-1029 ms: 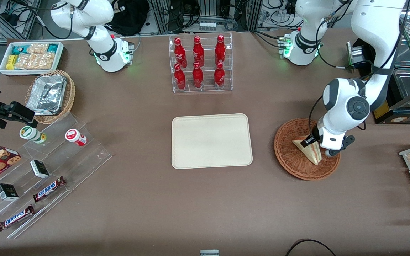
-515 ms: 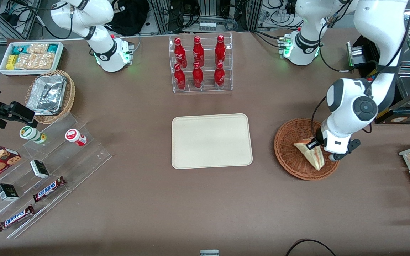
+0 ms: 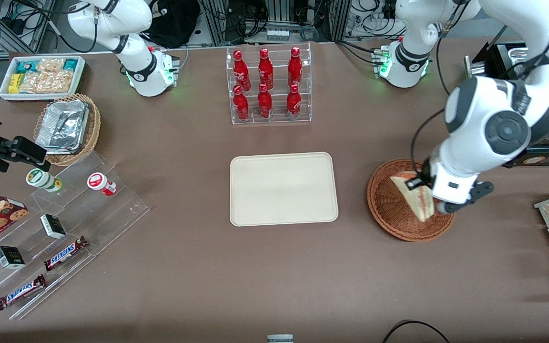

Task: Place sandwich from basket to tray
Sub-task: 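Lift the sandwich with the left gripper and carry it over the cream tray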

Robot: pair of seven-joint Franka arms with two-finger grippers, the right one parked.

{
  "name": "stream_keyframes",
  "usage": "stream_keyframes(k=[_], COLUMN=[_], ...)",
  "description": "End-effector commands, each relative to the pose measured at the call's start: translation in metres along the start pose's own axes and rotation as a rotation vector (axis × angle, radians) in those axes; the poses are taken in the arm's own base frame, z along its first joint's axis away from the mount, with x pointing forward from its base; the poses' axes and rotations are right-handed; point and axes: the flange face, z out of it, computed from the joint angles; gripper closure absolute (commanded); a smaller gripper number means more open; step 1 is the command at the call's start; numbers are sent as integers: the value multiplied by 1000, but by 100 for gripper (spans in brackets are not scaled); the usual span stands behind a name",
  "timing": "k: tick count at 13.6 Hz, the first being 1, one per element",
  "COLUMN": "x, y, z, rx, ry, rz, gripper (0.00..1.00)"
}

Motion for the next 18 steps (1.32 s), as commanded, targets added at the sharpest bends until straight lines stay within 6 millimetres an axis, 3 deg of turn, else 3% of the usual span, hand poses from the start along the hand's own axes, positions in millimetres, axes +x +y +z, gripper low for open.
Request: stream_keyframes(k=[1,6,9,11,12,13,17,18], x=[-30,-106,-143,-156,-178,-187,-223,-224], y=[55,159,203,219,235,243,264,266], z=[18,68,101,119,130,139,177,182], rx=[33,56,65,49,39,36,41,37], ry=[-19,-60,-71,-65,-53,-47,-55,-53], rz=[87,275,341,361,379,379,427,429], gripper=[91,89,89,89,89,88,88,88])
